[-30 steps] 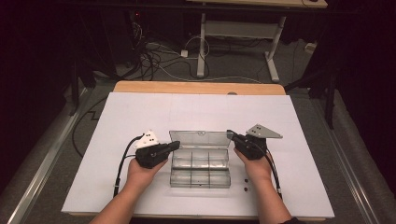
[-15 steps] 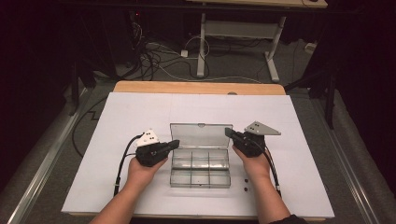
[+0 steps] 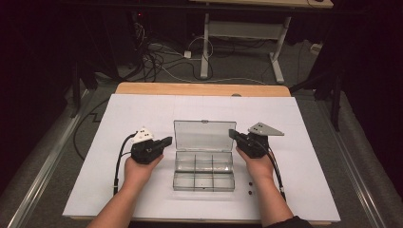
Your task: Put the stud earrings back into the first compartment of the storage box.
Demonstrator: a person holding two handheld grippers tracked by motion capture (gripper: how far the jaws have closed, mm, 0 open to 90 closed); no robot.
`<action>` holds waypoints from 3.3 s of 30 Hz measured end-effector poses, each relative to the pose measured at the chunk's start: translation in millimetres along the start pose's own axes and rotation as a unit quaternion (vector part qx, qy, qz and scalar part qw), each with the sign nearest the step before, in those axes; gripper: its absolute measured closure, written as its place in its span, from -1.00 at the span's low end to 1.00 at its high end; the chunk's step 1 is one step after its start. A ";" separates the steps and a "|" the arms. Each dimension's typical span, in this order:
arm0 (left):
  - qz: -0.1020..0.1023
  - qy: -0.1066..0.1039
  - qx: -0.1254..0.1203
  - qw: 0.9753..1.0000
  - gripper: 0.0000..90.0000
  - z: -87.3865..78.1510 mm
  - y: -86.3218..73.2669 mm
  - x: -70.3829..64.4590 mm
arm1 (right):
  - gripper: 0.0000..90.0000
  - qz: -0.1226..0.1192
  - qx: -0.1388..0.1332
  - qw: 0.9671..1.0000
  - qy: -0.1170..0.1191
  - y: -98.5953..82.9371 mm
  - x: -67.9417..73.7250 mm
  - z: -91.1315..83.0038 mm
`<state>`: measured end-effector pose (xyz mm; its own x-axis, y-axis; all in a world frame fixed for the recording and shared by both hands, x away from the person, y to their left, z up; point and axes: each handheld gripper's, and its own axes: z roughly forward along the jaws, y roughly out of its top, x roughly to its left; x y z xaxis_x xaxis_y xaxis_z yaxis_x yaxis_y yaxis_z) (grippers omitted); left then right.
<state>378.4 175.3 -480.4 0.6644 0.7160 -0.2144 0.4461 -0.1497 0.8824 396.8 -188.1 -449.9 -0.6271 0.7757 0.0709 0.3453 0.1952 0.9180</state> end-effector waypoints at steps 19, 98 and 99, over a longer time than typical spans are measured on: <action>-0.006 -0.009 0.007 1.000 0.95 27.1 25.2 14.6 | 1.00 0.010 0.026 0.999 -0.016 0.7 -12.4 12.5; 0.057 -0.007 0.083 0.995 -1.00 -47.9 -52.1 -18.9 | -1.00 -0.011 0.079 0.997 -0.021 -66.3 19.2 -108.2; 0.059 -0.008 0.084 0.995 -1.00 -48.2 -52.5 -19.0 | -1.00 -0.014 0.077 0.997 -0.024 -66.8 19.0 -110.5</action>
<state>313.4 202.4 -502.5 0.7273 0.6755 -0.1213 0.4573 -0.3452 0.8196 284.7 -252.8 -466.8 -0.6056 0.7954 0.0242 0.4338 0.3045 0.8480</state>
